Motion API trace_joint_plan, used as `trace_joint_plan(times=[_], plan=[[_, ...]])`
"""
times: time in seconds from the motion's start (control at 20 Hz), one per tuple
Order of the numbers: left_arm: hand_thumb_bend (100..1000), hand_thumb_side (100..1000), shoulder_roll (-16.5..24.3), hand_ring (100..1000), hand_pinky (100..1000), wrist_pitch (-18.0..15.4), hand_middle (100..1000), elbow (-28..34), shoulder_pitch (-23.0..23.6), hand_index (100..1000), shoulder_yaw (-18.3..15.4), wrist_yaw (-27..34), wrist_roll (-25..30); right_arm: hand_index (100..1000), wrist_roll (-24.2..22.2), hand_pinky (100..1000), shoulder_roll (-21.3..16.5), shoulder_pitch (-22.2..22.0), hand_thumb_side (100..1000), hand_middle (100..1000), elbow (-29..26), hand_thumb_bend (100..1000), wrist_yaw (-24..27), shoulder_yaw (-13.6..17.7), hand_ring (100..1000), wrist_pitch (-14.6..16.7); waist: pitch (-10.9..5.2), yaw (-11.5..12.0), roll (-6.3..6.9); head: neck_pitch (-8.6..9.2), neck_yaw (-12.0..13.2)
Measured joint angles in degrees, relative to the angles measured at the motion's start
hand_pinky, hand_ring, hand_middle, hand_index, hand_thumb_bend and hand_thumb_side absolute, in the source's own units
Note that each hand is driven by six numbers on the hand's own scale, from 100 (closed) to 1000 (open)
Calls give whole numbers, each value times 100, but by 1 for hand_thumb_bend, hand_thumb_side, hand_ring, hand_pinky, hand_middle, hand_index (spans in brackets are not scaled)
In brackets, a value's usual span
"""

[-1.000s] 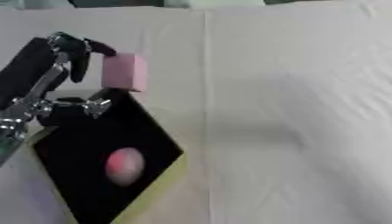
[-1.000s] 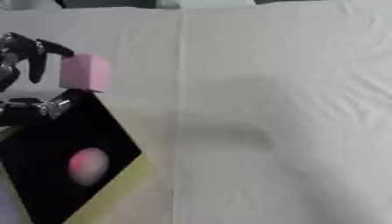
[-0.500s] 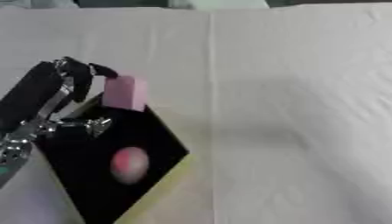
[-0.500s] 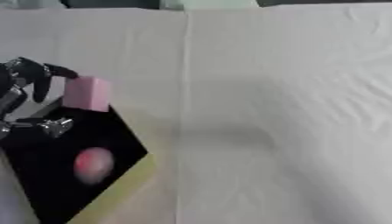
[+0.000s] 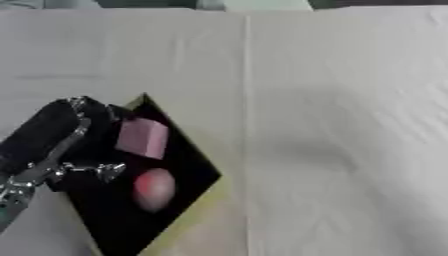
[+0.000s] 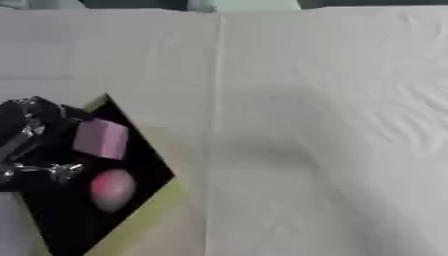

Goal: Pick up objects on the table and place them in the box.

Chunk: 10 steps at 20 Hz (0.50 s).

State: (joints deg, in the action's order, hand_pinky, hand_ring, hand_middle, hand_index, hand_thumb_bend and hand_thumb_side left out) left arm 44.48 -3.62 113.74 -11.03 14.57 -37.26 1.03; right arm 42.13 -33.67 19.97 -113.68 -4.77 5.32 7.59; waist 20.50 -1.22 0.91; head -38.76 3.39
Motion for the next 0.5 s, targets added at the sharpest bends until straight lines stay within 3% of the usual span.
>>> trace_joint_plan(times=[0.2, 0.4, 0.5], plan=[[462, 151, 24, 423, 566, -52, 339, 5, 82, 504, -34, -5, 182, 767, 11, 770, 8, -29, 980, 649, 0, 515, -6, 1, 741, 0, -5, 26, -1, 0, 0], [572, 220, 25, 649, 722, -57, 644, 20, 103, 798, -57, -100, 375, 767, 17, 770, 10, -30, 980, 649, 0, 516, -7, 1, 741, -6, -5, 45, -7, 0, 0], [623, 270, 25, 732, 751, -32, 747, 37, 112, 873, -79, -173, 450, 767, 20, 770, 10, -30, 981, 649, 0, 516, -8, 1, 741, -8, -5, 47, -18, 1, 0]])
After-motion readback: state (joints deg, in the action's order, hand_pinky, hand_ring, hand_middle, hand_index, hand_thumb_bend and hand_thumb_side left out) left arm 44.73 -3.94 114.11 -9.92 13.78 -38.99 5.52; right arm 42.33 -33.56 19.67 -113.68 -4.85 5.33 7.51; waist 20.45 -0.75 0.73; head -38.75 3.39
